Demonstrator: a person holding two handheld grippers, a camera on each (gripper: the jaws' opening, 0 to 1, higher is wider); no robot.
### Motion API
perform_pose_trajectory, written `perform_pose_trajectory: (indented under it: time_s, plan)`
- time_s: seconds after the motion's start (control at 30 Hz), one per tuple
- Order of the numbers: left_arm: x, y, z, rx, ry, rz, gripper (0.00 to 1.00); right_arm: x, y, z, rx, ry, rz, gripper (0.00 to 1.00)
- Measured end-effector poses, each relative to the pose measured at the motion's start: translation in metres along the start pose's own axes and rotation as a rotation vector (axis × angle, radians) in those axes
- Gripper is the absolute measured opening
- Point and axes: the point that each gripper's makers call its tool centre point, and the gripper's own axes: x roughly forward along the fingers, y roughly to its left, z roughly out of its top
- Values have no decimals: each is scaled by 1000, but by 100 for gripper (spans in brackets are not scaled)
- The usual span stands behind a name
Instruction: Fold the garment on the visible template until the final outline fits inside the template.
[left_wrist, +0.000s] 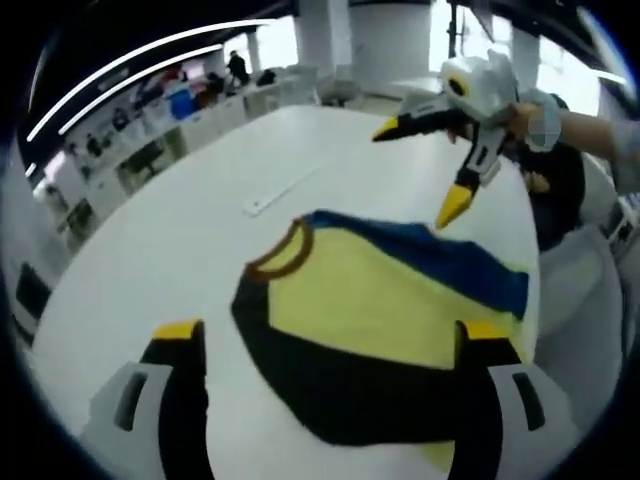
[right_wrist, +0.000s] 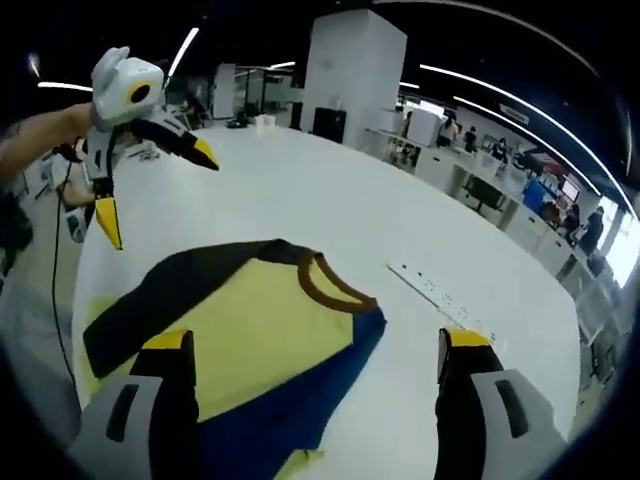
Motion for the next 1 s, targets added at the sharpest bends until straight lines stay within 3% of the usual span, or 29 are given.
perform_pose_trajectory:
  time_s: [0.27, 0.63, 1.0]
  plan:
    - [-18, -15, 10, 4, -38, 33, 99, -24, 10, 5, 4, -31, -13, 100]
    - [-36, -58, -6, 28, -24, 17, 99, -51, 29, -7, 40, -48, -8, 100]
    - [-52, -87, -7, 51, -53, 9, 98, -68, 47, -1, 24, -77, -6, 100]
